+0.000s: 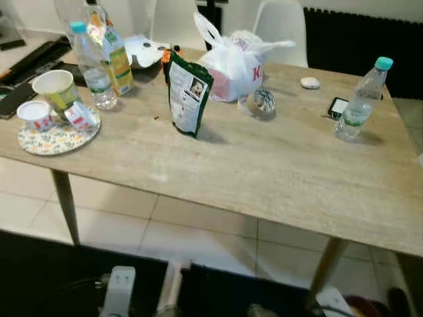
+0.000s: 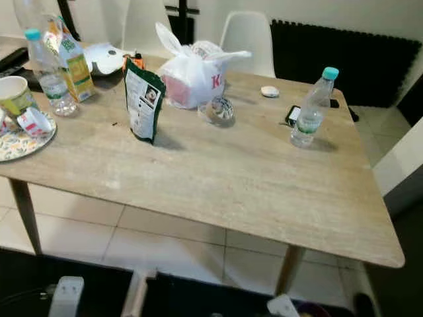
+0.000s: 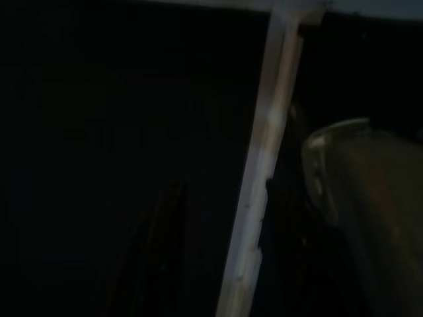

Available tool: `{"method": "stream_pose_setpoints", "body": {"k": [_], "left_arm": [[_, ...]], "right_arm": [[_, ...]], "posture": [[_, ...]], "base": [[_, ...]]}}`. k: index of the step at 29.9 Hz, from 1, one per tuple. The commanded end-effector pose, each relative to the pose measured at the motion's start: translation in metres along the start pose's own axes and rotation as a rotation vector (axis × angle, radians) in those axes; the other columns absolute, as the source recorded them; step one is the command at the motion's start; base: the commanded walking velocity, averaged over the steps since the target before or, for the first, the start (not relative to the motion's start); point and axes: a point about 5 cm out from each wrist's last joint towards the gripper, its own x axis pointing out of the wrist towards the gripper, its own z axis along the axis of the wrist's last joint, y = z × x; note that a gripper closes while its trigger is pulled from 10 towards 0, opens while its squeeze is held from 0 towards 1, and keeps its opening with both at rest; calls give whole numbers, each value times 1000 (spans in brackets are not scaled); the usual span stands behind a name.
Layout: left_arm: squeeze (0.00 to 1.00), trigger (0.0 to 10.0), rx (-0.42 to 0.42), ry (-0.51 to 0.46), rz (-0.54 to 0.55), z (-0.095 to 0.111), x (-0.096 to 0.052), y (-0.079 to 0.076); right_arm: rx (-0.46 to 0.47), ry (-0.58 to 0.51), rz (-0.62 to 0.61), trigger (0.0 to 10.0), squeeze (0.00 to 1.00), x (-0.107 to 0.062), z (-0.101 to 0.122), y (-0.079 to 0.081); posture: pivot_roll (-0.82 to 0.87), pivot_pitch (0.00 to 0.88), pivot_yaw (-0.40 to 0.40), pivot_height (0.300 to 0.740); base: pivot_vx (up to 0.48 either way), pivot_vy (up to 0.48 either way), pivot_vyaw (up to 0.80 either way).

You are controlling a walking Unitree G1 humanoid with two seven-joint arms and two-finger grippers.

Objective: Restocking fridge

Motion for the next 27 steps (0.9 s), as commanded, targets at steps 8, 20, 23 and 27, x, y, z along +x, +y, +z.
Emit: {"method": "stream_pose_setpoints", "body": {"k": [8, 20, 23, 27], "left_arm": [[0, 10000, 9, 8, 6, -2, 0, 3], [0, 10000, 12, 11, 9, -3, 0, 4], [0, 10000, 12, 10, 10, -3, 0, 4], [0, 10000, 10, 8, 12, -2, 0, 4]], "right_arm": [[18, 14, -5, 10000, 0, -2, -6, 3], [23, 16, -5, 10000, 0, -2, -6, 4], [24, 17, -5, 10000, 0, -2, -6, 4], [25, 20, -5, 10000, 0, -2, -7, 4]], "posture": [[-38, 84, -78, 740], [-38, 85, -76, 740], [-36, 86, -76, 740], [-37, 86, -76, 740]], "base": [[-379, 0, 0], [-372, 0, 0], [-217, 0, 0], [0, 0, 0]]}}
